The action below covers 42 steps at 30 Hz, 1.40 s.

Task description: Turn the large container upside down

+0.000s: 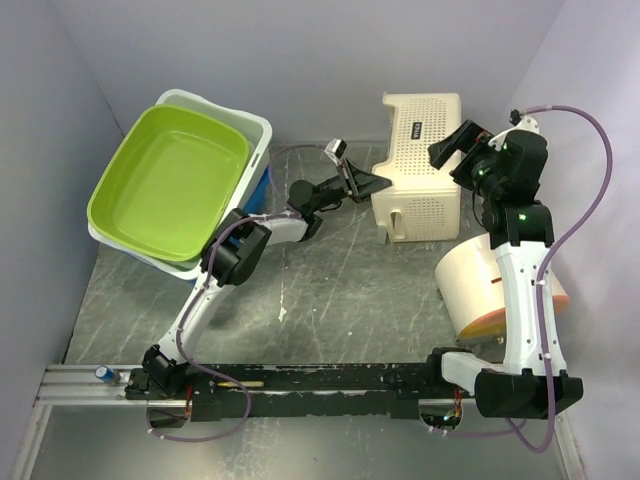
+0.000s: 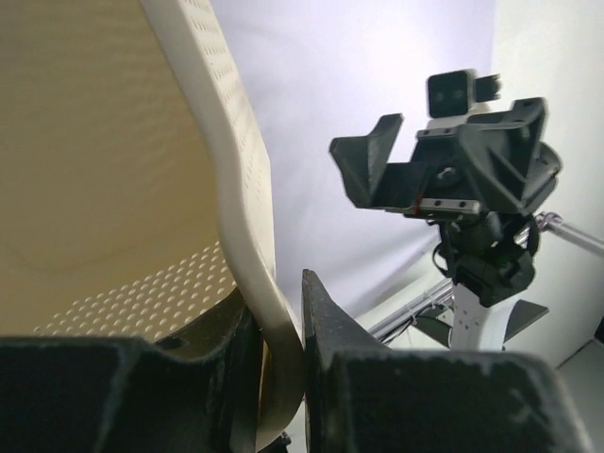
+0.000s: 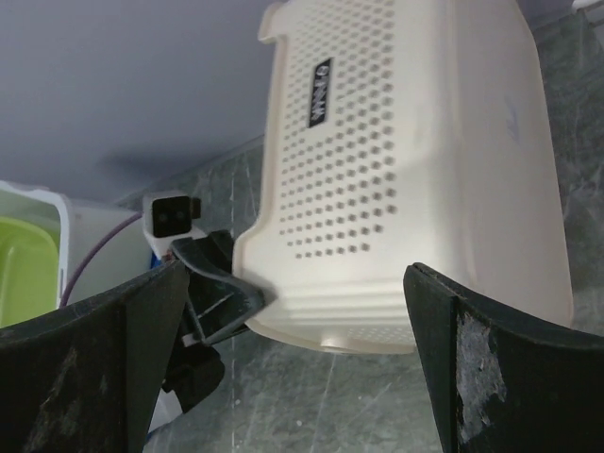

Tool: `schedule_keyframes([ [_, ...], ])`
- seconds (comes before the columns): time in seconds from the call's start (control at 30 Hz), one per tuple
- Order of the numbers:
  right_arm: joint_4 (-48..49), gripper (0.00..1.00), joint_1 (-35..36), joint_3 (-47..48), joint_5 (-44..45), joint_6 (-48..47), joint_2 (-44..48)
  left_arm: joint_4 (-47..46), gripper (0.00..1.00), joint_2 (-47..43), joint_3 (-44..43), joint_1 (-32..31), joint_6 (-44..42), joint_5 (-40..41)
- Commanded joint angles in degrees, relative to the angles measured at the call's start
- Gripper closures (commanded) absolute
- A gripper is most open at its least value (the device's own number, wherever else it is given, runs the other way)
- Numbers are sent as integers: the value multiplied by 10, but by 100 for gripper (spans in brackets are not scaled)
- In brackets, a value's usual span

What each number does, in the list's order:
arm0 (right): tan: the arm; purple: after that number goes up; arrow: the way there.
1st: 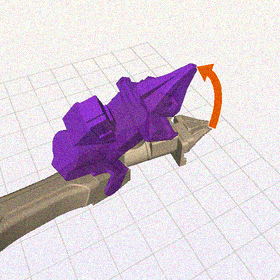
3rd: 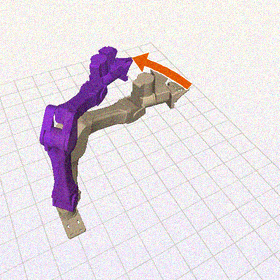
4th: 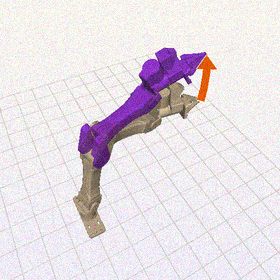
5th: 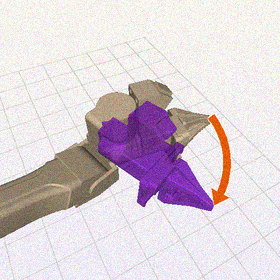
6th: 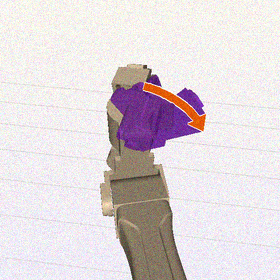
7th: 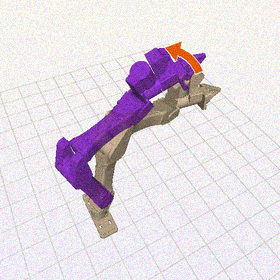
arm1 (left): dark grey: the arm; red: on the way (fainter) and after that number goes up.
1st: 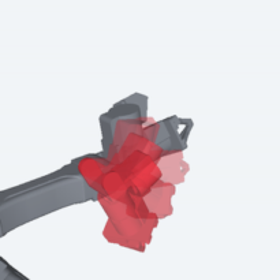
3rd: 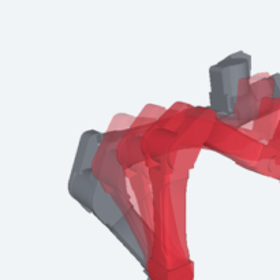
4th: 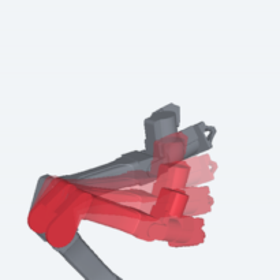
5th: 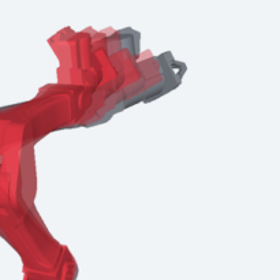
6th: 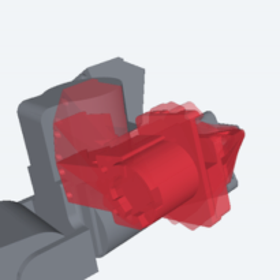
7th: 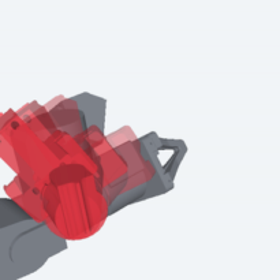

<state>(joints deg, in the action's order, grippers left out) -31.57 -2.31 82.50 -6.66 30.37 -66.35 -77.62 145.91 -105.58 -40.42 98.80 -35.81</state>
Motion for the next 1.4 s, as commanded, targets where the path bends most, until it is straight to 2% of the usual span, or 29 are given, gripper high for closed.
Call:
schedule_keyframes([
  [0.0, 3, 0, -4, -14, -8, -2, 9, -192, 93, -56, 99, 37, 19, 61],
  [0.17, 3, 0, -4, -28, -10, 5, 13, -217, 93, -91, 192, 69, 19, 43],
  [0.4, 3, 0, -4, -46, -11, 5, 14, -229, 93, -104, 276, 93, 30, -32],
  [0.53, 0, 0, -3, -58, -8, 1, 14, -185, 82, -125, 326, 96, -11, -68],
  [0.8, -4, 0, -3, -79, -11, -12, 3, -40, 50, -168, 379, 96, -112, -86],
  [1.17, 10, 0, -3, -78, -6, -17, -10, 66, 27, -192, 422, 70, -178, -102],
  [1.23, 15, 0, -4, -82, -8, -17, -11, 100, 18, -200, 424, 61, -198, -99],
  [1.37, 9, 0, -3, -76, -7, -20, -19, 225, 10, -235, 428, 41, -263, -80],
])
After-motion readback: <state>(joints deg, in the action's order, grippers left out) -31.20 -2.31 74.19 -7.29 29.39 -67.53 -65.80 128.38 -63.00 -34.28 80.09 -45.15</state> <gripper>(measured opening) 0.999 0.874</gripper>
